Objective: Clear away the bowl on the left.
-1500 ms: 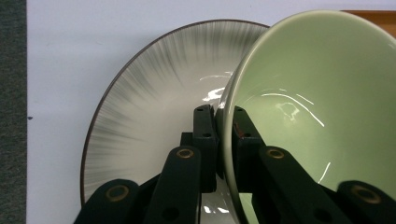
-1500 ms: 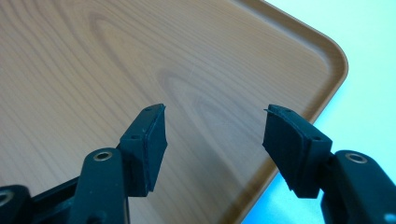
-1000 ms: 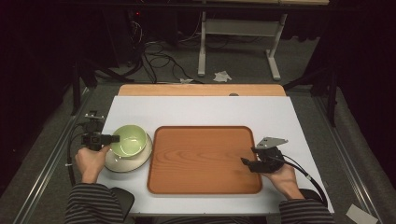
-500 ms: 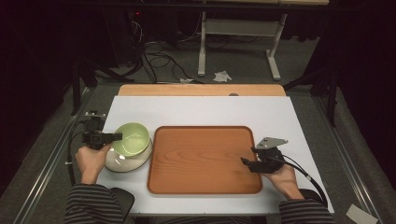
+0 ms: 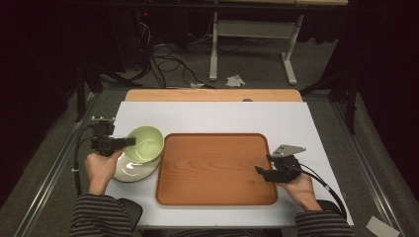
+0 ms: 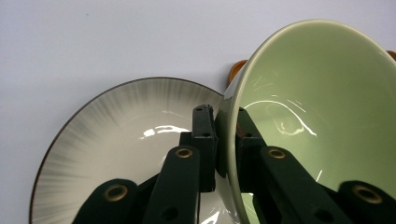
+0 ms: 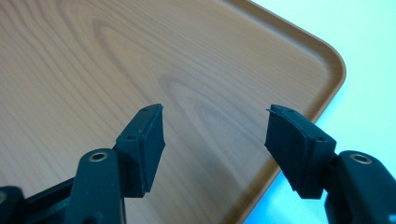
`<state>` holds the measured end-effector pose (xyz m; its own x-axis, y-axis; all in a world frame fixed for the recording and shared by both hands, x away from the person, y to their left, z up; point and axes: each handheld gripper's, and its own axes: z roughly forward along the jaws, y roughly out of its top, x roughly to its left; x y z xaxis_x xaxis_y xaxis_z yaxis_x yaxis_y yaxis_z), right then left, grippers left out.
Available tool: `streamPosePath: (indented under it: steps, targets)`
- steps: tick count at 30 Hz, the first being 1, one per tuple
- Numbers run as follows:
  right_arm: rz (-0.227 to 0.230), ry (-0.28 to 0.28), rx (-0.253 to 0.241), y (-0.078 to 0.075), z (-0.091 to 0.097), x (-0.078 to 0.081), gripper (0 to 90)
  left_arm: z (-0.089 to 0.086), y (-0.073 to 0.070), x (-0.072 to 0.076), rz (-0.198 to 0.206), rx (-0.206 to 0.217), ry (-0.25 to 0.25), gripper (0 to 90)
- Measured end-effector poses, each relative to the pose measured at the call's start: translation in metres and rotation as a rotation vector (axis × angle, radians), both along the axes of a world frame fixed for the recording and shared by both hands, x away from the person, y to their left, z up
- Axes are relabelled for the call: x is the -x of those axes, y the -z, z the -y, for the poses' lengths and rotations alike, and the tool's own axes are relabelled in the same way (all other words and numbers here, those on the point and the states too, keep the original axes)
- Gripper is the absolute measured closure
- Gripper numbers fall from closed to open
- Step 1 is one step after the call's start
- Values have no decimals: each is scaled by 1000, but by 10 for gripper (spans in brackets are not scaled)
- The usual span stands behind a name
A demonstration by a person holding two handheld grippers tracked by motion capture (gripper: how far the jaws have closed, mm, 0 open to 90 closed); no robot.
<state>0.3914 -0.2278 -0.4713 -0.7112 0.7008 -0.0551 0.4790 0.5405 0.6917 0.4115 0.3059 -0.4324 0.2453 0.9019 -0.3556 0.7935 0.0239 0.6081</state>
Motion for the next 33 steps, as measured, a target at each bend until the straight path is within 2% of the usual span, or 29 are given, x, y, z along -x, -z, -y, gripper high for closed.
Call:
streamPosePath:
  steps: [4,7,9,10,13,16,20,26,27,28,33]
  targets:
    - [-3,4,2,0,0,-1,388,3,-2,0,4,0,12,832]
    - [-2,8,-5,1,0,0,388,7,-2,-2,1,54,30,830]
    - [-3,10,-4,1,1,-1,387,13,-2,-3,2,61,48,830]
    - [-8,11,-3,1,1,-2,387,21,-3,-5,-3,40,67,829]
    - [-12,16,-8,1,1,-3,386,28,-3,-7,-6,23,82,828]
    - [-15,15,-12,1,3,-3,386,42,-5,-9,-10,29,127,829]
    - [-13,14,-12,0,4,-3,386,56,-9,-12,2,17,158,829]
    - [-11,22,-11,0,5,-2,385,70,-10,-15,-3,17,201,829]
    - [-11,22,-11,0,5,-2,385,73,-10,-16,-4,8,207,829]
    - [-10,34,-10,0,6,-2,385,81,-11,-16,-3,-24,225,829]
    - [-8,42,-16,-1,8,-2,386,96,-13,-17,4,-52,268,829]
